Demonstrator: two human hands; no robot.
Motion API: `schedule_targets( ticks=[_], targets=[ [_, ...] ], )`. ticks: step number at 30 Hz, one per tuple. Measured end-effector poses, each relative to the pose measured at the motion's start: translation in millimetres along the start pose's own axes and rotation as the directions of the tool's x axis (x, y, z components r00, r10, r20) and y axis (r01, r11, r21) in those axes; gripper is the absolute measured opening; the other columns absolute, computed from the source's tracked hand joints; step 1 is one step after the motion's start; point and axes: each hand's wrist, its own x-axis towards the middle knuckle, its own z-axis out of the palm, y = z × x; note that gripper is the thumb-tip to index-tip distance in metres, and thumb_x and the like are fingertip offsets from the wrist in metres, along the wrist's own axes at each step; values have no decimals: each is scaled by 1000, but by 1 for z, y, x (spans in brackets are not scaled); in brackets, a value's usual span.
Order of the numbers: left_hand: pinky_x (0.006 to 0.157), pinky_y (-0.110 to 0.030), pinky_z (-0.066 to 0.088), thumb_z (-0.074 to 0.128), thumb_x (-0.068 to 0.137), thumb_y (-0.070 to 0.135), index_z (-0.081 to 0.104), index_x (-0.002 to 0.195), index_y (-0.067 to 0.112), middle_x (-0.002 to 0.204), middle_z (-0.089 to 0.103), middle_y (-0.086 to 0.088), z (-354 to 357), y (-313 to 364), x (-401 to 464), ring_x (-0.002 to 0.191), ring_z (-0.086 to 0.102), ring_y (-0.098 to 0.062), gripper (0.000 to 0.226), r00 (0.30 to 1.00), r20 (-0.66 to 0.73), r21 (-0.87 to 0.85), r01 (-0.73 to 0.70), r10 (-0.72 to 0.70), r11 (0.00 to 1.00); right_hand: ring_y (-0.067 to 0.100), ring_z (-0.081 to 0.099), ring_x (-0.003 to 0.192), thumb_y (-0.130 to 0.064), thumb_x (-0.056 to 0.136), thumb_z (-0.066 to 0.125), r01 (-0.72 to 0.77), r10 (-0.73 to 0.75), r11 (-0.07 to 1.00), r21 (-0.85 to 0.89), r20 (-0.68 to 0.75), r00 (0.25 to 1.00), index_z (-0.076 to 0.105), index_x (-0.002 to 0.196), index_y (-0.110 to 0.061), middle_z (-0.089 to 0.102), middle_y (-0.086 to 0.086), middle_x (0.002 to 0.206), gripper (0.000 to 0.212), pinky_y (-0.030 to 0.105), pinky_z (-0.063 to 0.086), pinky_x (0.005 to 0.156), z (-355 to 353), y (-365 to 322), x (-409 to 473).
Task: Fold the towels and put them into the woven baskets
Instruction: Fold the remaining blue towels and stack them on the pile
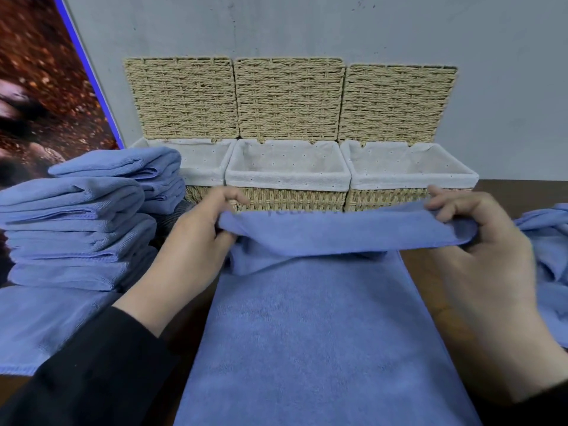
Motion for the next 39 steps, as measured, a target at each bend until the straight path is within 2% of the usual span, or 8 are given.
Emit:
schedule_targets(
  ticks=[6,10,14,19,22,26,31,39],
  targets=[
    [60,-23,36,55,94,22,58,68,26,63,52,5,0,-8,-6,63,43,-3,26,947,314,-105,-33,64,994,10,47,58,-11,85,72,-121,181,976,-181,366,913,61,77,-17,59,-3,65,14,27,37,56,-6,2,0],
    [50,-18,30,55,100,36,48,48,27,48,40,5,-2,-3,-8,48,34,-3,53,954,274,-112,157,-121,981,11,36,56,-56,89,52,-82,182,962,-261,386,904,51,70,-13,44,4,58,48,33,33,55,-12,-2,5],
    [46,-19,26,55,101,32,53,57,15,47,38,5,-7,2,-7,45,32,-5,47,970,113,-80,225,-215,971,22,49,50,-35,100,56,-205,277,951,-231,338,900,50,70,-6,48,14,60,42,29,39,50,-17,-4,10],
    [39,-24,37,49,105,29,69,94,13,51,62,-11,-26,29,22,35,50,-22,28,934,109,-78,348,-339,934,13,54,66,-23,102,56,-451,428,892,-29,375,822,57,81,3,38,10,70,34,41,64,79,-15,-21,45],
    [43,-25,50,46,107,18,68,109,14,81,77,-15,-46,59,39,57,71,-24,22,946,41,-404,311,-323,860,23,71,93,-33,104,55,-290,276,956,33,221,935,67,90,-12,61,16,80,28,31,58,81,-24,-50,73],
    [71,-37,61,53,99,10,76,100,19,98,78,-9,-69,81,22,91,75,-20,25,968,-181,-489,64,-173,870,9,42,54,-33,104,55,33,-28,997,-75,59,998,62,76,-30,45,2,59,29,18,28,52,-52,-104,66],
    [70,-13,48,60,86,6,75,80,36,80,74,20,-67,62,-68,72,60,9,34,998,-53,-136,24,-31,990,-20,57,73,-26,101,60,82,-48,987,-139,237,970,68,96,-40,62,-40,73,17,-1,36,64,-74,-97,-23],
    [88,-10,47,63,93,6,72,93,53,103,67,40,-43,15,-138,103,60,18,48,936,317,108,121,-150,987,-15,52,123,-36,96,59,3,170,968,-251,664,729,74,100,-39,60,-38,125,16,6,38,98,-75,-20,-119]
  ],
)
